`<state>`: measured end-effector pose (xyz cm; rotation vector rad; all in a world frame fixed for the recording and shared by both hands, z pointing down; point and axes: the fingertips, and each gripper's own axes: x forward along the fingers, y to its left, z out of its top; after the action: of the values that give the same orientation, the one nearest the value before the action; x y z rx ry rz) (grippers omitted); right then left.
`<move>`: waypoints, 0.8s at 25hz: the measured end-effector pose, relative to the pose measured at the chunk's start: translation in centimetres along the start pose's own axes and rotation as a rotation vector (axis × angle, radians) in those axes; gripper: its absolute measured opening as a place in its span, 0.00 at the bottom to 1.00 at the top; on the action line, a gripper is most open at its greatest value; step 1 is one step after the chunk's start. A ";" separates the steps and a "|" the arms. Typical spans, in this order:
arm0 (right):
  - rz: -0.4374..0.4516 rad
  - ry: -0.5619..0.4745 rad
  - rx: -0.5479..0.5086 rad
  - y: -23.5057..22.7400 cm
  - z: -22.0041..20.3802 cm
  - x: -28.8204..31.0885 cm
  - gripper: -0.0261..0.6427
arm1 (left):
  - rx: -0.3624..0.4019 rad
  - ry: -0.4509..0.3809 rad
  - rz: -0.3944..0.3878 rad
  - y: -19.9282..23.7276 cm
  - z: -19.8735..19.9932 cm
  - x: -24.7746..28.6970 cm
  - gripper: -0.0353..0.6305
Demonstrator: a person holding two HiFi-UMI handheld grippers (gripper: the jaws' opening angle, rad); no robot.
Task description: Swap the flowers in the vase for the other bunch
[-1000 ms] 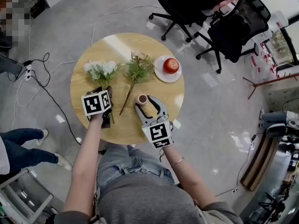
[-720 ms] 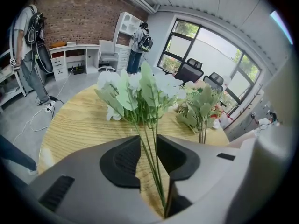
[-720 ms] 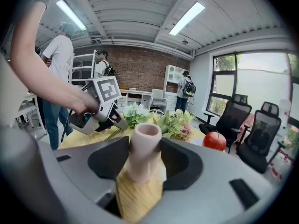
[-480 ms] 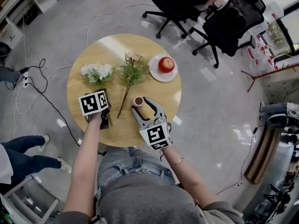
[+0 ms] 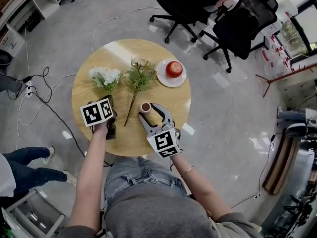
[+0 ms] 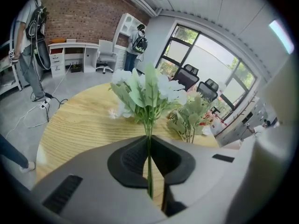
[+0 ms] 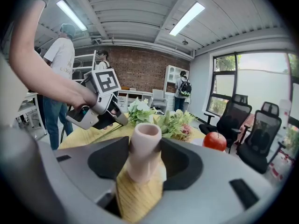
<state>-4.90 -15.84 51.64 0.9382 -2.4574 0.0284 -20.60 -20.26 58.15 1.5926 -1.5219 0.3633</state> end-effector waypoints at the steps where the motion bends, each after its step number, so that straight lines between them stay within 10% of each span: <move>1: -0.001 -0.001 0.000 0.0 0.0 0.0 0.37 | 0.000 -0.014 -0.009 -0.3 0.3 -0.4 0.10; 20: -0.010 -0.002 0.004 0.5 0.1 -0.4 0.37 | 0.101 -0.320 -0.252 -10.0 8.0 -10.4 0.10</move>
<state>-4.99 -15.25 51.44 0.9530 -2.4550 0.0282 -16.42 -20.74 42.15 1.9699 -1.5283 0.0453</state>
